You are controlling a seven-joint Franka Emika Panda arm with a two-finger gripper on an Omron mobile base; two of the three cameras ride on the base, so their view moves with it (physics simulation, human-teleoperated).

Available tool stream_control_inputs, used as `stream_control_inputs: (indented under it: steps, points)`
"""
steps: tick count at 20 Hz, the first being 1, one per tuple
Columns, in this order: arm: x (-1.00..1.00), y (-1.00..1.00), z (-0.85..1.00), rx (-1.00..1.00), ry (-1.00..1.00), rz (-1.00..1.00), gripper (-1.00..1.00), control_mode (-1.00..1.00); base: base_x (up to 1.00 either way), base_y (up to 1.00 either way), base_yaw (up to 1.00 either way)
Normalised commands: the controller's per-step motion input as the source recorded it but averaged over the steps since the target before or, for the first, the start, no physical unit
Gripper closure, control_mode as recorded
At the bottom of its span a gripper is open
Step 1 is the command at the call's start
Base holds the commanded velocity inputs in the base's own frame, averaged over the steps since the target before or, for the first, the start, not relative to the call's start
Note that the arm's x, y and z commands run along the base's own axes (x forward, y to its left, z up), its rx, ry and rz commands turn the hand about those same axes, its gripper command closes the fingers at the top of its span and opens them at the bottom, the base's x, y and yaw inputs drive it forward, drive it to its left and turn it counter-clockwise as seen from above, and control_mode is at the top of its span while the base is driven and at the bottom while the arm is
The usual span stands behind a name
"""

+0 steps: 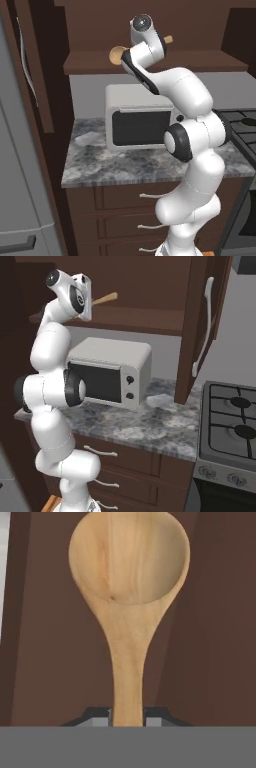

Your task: Organize the utensils by type. Pick up the wooden spoons from the counter and place them in the open cabinet. Then pick up the metallic utensils from the counter and place them in the open drawer.

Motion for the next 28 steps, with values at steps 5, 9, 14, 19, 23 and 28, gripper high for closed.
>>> stream_control_inputs:
  steps: [5,9,14,19,23,28]
  points:
    - [0.35,0.0,-0.12,0.0,0.04,0.0,1.0,-1.0,0.0,0.0,0.0]
    - [0.31,0.0,-0.17,0.0,0.0,0.0,1.0,-1.0,0.0,0.0,0.0]
    - [0.15,0.0,-0.16,0.0,0.0,0.0,1.0,-1.0,0.0,0.0,0.0]
    - [0.05,0.0,-0.19,0.0,0.0,0.0,-1.0,-1.0,0.0,0.0,0.0]
    - [0.16,0.0,-0.25,0.0,0.0,0.0,-1.0,-1.0,0.0,0.0,0.0]
    - [0.09,0.0,-0.17,0.0,0.0,0.0,-1.0,-1.0,0.0,0.0,0.0]
